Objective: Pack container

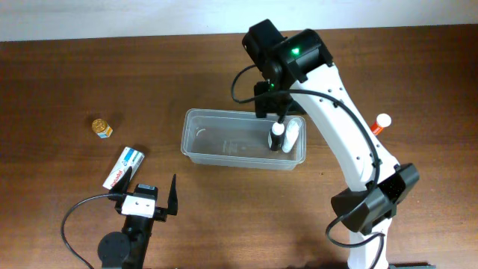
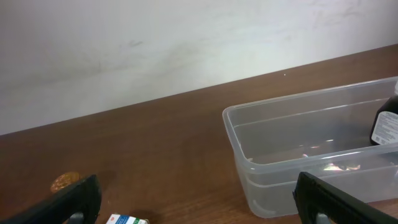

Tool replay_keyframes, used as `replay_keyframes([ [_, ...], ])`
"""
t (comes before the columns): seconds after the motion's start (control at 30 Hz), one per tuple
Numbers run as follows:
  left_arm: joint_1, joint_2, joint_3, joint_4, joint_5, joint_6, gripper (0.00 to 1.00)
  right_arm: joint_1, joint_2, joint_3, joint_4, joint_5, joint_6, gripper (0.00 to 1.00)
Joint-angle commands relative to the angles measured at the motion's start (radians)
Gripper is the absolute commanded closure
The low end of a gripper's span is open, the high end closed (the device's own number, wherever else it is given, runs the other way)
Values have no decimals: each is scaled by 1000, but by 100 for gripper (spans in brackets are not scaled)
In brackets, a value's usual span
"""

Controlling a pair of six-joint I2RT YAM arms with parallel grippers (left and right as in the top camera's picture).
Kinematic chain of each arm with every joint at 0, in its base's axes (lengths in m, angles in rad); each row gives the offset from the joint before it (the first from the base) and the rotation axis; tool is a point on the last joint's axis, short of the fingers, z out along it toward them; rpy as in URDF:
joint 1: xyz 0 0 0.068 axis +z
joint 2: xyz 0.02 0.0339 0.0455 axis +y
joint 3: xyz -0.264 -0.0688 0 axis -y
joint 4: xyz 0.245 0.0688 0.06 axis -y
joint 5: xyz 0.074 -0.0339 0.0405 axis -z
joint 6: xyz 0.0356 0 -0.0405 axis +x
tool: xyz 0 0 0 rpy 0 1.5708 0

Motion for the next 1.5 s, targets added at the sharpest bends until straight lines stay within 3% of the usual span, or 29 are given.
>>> replay_keyframes([
  [0.0,5,-8,-6,-1,0,9,1,9,-41,19,-9,-37,-62,29],
  [0.2,5,-8,-6,-1,0,9,1,-23,-142,-23,-9,-67,-89,23],
  [0.4,5,-8,-6,0,0,9,1,-50,-394,-298,-9,-66,-80,23],
  [0.7,5,-8,-6,0,0,9,1,-34,-664,-750,23,-76,51,24],
  [1.03,5,-8,-6,-1,0,9,0,105,-808,-1009,128,-139,186,23],
  [1.47,5,-8,-6,-1,0,9,1,181,-815,-1214,368,-150,231,23],
])
